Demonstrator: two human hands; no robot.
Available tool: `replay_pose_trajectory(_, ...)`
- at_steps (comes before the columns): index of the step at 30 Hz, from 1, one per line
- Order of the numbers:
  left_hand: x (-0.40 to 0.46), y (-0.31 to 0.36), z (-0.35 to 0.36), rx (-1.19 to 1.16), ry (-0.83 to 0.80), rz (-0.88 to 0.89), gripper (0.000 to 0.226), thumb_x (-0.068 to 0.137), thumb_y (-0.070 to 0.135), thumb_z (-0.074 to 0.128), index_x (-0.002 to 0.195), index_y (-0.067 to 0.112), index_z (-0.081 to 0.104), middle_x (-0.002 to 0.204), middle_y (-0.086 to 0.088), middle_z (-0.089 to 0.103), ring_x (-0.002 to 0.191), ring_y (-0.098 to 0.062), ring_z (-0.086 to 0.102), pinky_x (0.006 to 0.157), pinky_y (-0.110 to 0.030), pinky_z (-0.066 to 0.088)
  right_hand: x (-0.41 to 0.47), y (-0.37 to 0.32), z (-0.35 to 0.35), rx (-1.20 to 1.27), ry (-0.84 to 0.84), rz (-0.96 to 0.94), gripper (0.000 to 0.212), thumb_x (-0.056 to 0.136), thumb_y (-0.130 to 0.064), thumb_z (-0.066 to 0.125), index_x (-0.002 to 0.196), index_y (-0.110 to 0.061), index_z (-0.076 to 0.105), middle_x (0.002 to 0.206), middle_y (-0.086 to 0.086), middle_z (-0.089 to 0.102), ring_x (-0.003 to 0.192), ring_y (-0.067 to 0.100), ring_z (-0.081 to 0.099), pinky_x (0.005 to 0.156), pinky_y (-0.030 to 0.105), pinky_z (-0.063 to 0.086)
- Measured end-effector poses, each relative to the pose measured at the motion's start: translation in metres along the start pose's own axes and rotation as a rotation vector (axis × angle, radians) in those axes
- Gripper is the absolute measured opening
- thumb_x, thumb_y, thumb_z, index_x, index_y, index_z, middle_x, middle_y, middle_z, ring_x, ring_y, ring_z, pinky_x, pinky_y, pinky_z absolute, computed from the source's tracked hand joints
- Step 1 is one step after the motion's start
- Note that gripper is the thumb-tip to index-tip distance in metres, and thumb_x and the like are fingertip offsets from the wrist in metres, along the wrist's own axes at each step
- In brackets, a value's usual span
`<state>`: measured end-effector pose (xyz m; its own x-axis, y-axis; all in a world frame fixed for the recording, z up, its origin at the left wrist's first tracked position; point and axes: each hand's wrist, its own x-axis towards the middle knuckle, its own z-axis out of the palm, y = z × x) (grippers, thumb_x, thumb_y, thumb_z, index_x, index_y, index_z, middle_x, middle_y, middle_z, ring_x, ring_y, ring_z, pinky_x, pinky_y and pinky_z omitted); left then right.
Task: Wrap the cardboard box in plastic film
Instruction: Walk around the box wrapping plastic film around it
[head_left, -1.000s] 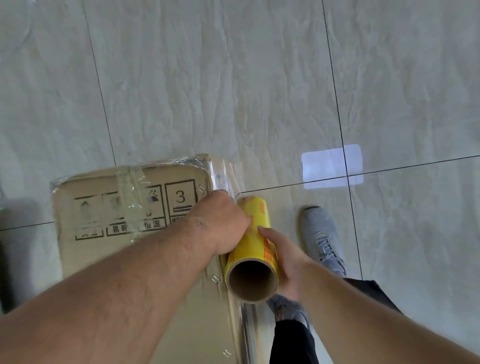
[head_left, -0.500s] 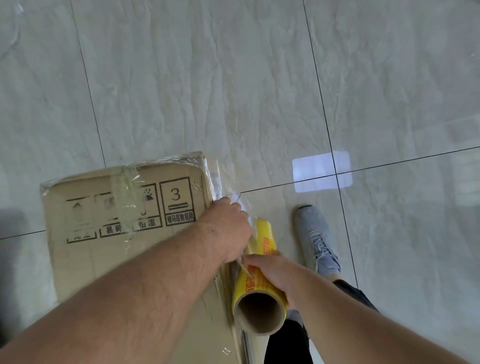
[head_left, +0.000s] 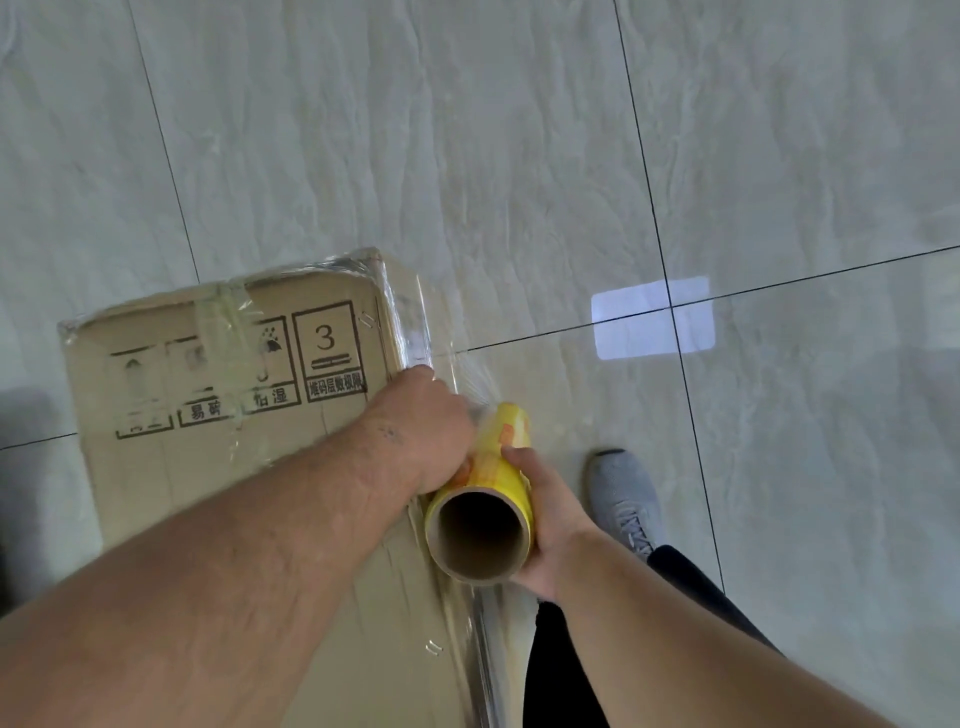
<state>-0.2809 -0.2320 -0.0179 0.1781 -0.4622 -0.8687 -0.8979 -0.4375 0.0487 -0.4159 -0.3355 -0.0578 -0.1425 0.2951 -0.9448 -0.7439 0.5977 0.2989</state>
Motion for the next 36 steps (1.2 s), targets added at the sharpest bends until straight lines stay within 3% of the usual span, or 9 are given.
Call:
replay_pose_trajectory(6, 0.003, 0.008, 0.003, -0.002, -0.026, -0.047, 0.03, 0.096, 0.03, 0.054, 0.122, 0.027, 0.068, 0.122, 0.004, 0.062, 0.116, -0.021, 0.056, 0.099, -0.042, 0.041, -0.007, -0.002, -0.022, -0.588, 0.125, -0.08, 0.101, 0.051, -0.06, 0.09, 0.14, -0.024, 0.058, 0.119, 0.019, 0.077, 0.099, 0.039, 0.081, 0.097, 0.062, 0.065)
replay_pose_trajectory(10, 0.004, 0.018, 0.006, 0.032, -0.099, -0.074, 0.031, 0.093, 0.03, 0.059, 0.122, 0.029, 0.067, 0.122, 0.007, 0.066, 0.117, -0.017, 0.056, 0.105, -0.042, 0.034, -0.014, -0.009, -0.024, -0.813, 0.179, -0.024, 0.099, 0.06, -0.066, 0.089, 0.141, -0.016, 0.063, 0.121, 0.018, 0.078, 0.104, 0.036, 0.081, 0.102, 0.058, 0.064)
replay_pose_trajectory(13, 0.004, 0.018, 0.018, 0.126, -0.136, -0.069, 0.027, 0.092, 0.03, 0.06, 0.116, 0.028, 0.07, 0.113, 0.009, 0.069, 0.111, -0.016, 0.059, 0.11, -0.043, 0.029, -0.003, -0.004, -0.003, -1.013, 0.129, -0.081, 0.116, 0.076, -0.074, 0.082, 0.166, -0.015, 0.038, 0.152, 0.015, 0.061, 0.133, 0.035, 0.067, 0.116, 0.048, 0.054)
replay_pose_trajectory(16, 0.002, 0.016, 0.025, 0.192, -0.081, -0.049, 0.023, 0.092, 0.028, 0.058, 0.109, 0.027, 0.073, 0.105, 0.009, 0.07, 0.105, -0.017, 0.062, 0.108, -0.042, 0.032, 0.008, 0.003, -0.001, -0.91, 0.164, -0.129, 0.107, 0.085, -0.072, 0.072, 0.171, -0.029, 0.024, 0.153, 0.017, 0.057, 0.127, 0.04, 0.069, 0.11, 0.057, 0.058)
replay_pose_trajectory(20, -0.004, 0.024, 0.034, 0.179, -0.042, -0.052, 0.026, 0.093, 0.026, 0.055, 0.111, 0.027, 0.073, 0.108, 0.008, 0.07, 0.109, -0.018, 0.061, 0.108, -0.039, 0.031, 0.014, 0.029, -0.035, -0.334, 0.107, -0.008, 0.083, 0.085, -0.058, 0.087, 0.148, -0.015, 0.056, 0.121, 0.024, 0.079, 0.098, 0.039, 0.083, 0.094, 0.062, 0.066)
replay_pose_trajectory(24, -0.007, 0.028, 0.034, 0.186, -0.017, -0.058, 0.031, 0.094, 0.028, 0.054, 0.123, 0.027, 0.067, 0.117, 0.005, 0.068, 0.115, -0.021, 0.059, 0.109, -0.041, 0.029, 0.01, 0.043, -0.041, -0.056, 0.017, 0.042, 0.072, 0.085, -0.048, 0.089, 0.136, -0.005, 0.064, 0.108, 0.027, 0.083, 0.083, 0.038, 0.081, 0.082, 0.05, 0.067)
replay_pose_trajectory(30, -0.014, 0.042, 0.026, 0.181, -0.018, -0.048, 0.036, 0.097, 0.029, 0.052, 0.131, 0.028, 0.063, 0.131, -0.001, 0.061, 0.125, -0.027, 0.054, 0.109, -0.042, 0.033, 0.009, 0.04, -0.051, -0.343, 0.068, -0.057, 0.12, 0.049, -0.057, 0.094, 0.155, -0.023, 0.05, 0.124, 0.024, 0.077, 0.099, 0.04, 0.081, 0.095, 0.06, 0.066)
replay_pose_trajectory(33, -0.01, 0.051, 0.02, 0.061, -0.011, 0.013, 0.034, 0.092, 0.017, 0.056, 0.124, 0.023, 0.066, 0.127, -0.001, 0.062, 0.122, -0.027, 0.059, 0.104, -0.041, 0.045, 0.008, 0.045, -0.055, -0.71, 0.188, -0.146, 0.131, 0.056, -0.061, 0.087, 0.168, -0.032, 0.025, 0.136, 0.017, 0.066, 0.112, 0.039, 0.074, 0.107, 0.057, 0.06)
replay_pose_trajectory(36, -0.008, 0.074, 0.027, 0.022, -0.057, 0.084, 0.029, 0.092, 0.014, 0.06, 0.118, 0.02, 0.069, 0.123, -0.002, 0.067, 0.116, -0.03, 0.064, 0.092, -0.04, 0.053, 0.019, 0.046, -0.051, -0.831, 0.248, -0.119, 0.12, 0.046, -0.068, 0.084, 0.151, -0.021, 0.051, 0.127, 0.016, 0.072, 0.107, 0.037, 0.077, 0.104, 0.054, 0.062)
